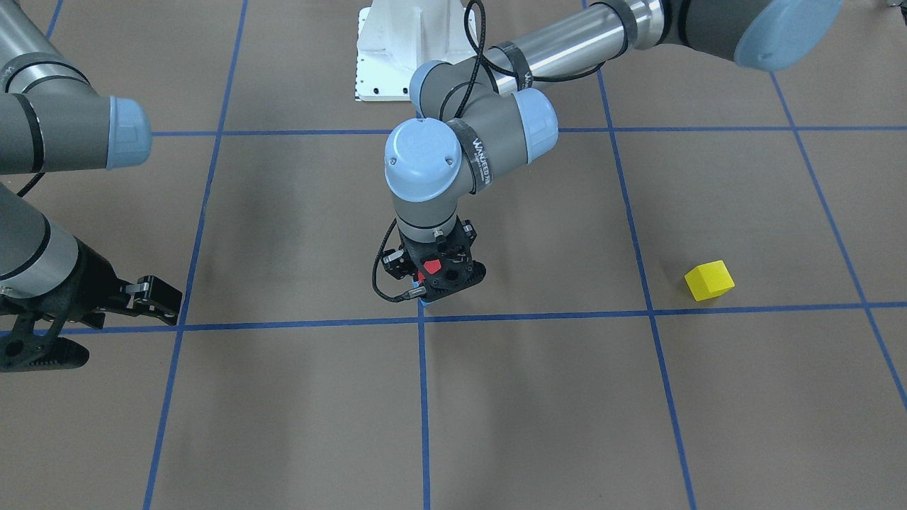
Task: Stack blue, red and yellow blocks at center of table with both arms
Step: 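Lower the red cube onto the blue cube with the left gripper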
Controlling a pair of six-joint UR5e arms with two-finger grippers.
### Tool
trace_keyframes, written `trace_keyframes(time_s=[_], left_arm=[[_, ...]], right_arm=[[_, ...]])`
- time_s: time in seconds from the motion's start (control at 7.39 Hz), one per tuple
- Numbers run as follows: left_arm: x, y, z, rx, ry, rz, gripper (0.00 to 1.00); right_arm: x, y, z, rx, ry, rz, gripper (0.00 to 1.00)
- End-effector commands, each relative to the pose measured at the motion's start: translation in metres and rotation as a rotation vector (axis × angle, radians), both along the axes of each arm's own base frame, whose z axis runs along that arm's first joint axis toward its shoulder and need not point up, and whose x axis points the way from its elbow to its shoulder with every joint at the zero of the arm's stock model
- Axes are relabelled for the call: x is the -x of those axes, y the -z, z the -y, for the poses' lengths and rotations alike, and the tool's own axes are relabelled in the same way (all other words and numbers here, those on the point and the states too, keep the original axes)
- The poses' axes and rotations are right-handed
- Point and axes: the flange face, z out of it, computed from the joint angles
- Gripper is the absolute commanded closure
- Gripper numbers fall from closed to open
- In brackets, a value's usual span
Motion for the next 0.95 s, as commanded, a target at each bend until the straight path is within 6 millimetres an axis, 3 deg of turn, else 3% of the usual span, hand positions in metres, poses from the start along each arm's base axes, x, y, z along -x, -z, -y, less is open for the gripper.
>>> trace_keyframes(time_s=[0.0,0.81], left_arm=[[-0.0022,-0.0032,0.0003,0.005,0.000,0.005,1.00],[-0.0026,-0.0008,0.0005,0.002,0.006,-0.006,1.00]], right_arm=[[-0.0001,-0.0007,-0.0002,0.002,-0.001,0.000,0.01],[-0.0020,-0.0029,-0.0014,0.001,0.000,-0.001,0.01]])
